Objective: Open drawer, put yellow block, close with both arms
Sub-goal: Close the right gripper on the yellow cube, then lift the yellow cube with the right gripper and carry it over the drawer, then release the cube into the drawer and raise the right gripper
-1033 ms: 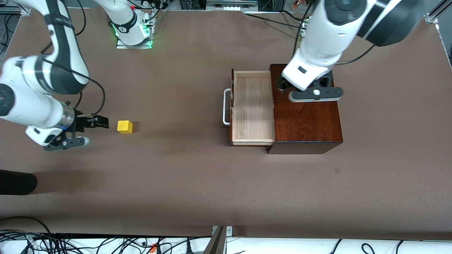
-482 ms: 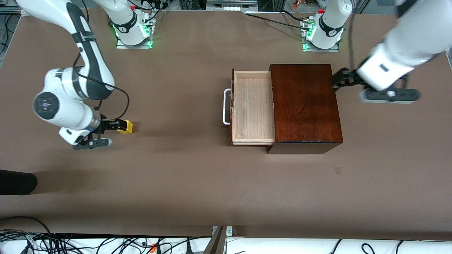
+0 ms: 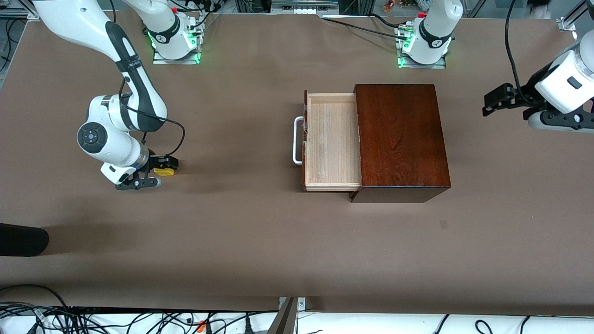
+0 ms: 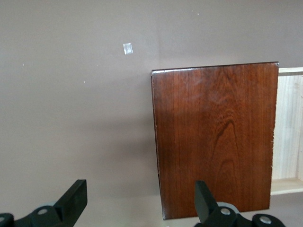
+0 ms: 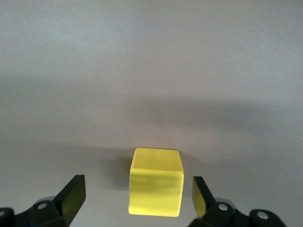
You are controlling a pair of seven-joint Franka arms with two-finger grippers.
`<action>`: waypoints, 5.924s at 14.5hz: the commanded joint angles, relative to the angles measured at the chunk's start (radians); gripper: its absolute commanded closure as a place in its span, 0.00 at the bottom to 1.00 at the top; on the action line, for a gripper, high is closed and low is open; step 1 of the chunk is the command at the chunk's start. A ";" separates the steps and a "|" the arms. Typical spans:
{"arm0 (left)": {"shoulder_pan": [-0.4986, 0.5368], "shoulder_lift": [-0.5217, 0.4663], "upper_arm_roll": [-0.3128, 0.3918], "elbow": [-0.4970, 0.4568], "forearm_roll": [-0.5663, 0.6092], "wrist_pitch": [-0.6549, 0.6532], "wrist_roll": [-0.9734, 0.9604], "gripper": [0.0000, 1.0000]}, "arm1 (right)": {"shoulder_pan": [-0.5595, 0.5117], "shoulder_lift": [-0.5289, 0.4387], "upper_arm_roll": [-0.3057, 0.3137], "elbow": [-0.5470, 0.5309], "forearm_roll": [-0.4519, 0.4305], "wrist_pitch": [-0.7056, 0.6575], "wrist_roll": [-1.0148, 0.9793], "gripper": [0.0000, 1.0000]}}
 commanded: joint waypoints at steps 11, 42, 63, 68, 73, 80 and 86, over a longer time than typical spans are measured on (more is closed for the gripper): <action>-0.007 -0.046 -0.002 -0.055 0.015 0.042 0.028 0.00 | -0.018 0.020 -0.006 -0.044 0.003 0.055 0.002 0.23; -0.001 -0.038 -0.012 -0.040 0.055 0.034 0.042 0.00 | 0.533 0.190 0.293 0.878 -0.162 -0.555 -0.285 0.81; -0.001 -0.038 -0.012 -0.034 0.052 0.036 0.041 0.00 | 0.670 0.385 0.284 0.949 -0.353 -0.479 -0.384 0.80; -0.001 -0.038 -0.012 -0.034 0.052 0.036 0.042 0.00 | 0.670 0.416 0.284 0.944 -0.367 -0.454 -0.408 0.80; -0.003 -0.038 -0.012 -0.032 0.052 0.036 0.042 0.00 | 0.668 0.433 0.284 0.944 -0.379 -0.434 -0.418 0.79; -0.007 -0.038 -0.012 -0.032 0.052 0.036 0.042 0.00 | 0.660 0.421 0.284 0.950 -0.374 -0.445 -0.409 0.00; -0.012 -0.032 -0.016 -0.024 0.050 0.039 0.042 0.00 | 0.570 0.291 0.282 0.952 -0.195 -0.469 -0.385 0.00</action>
